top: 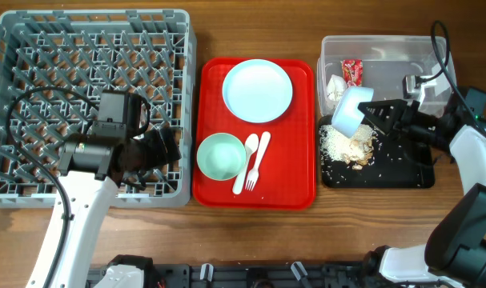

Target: Sort waste into correct bins and load items into the dishwasher rack

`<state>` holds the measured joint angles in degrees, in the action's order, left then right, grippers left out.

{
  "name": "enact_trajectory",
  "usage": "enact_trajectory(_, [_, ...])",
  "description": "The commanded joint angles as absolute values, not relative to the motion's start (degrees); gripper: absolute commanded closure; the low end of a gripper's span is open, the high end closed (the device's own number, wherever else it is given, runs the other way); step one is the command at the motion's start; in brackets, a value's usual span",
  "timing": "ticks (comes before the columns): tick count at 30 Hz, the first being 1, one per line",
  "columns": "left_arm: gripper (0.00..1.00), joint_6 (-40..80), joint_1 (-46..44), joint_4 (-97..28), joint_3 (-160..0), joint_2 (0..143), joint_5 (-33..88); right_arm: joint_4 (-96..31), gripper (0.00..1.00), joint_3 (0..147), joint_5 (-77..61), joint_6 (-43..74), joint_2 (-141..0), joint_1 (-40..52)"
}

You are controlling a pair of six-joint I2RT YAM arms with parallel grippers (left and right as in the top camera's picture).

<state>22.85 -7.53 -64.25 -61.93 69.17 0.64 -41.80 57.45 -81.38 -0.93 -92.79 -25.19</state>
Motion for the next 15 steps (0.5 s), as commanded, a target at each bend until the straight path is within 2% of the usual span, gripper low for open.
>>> enact_trajectory(1, [0.00,23.0,-7.2,-64.1,-61.8,69.5,-0.3,-39.2,0.96,57.4,-78.2,9.9,-93.6,-25.3])
enact_trajectory(5, [0.00,23.0,-7.2,-64.1,-61.8,69.5,-0.3,-38.3,0.96,57.4,-72.0,16.4,-93.6,-25.3])
enact_trajectory(10, [0.00,23.0,-7.2,-64.1,-61.8,69.5,-0.3,-38.3,0.96,57.4,-78.3,17.7,-93.6,-25.3])
enact_trajectory(15, [0.00,23.0,-7.2,-64.1,-61.8,69.5,-0.3,-32.4,0.96,57.4,-92.9,14.9,-93.6,-25.3])
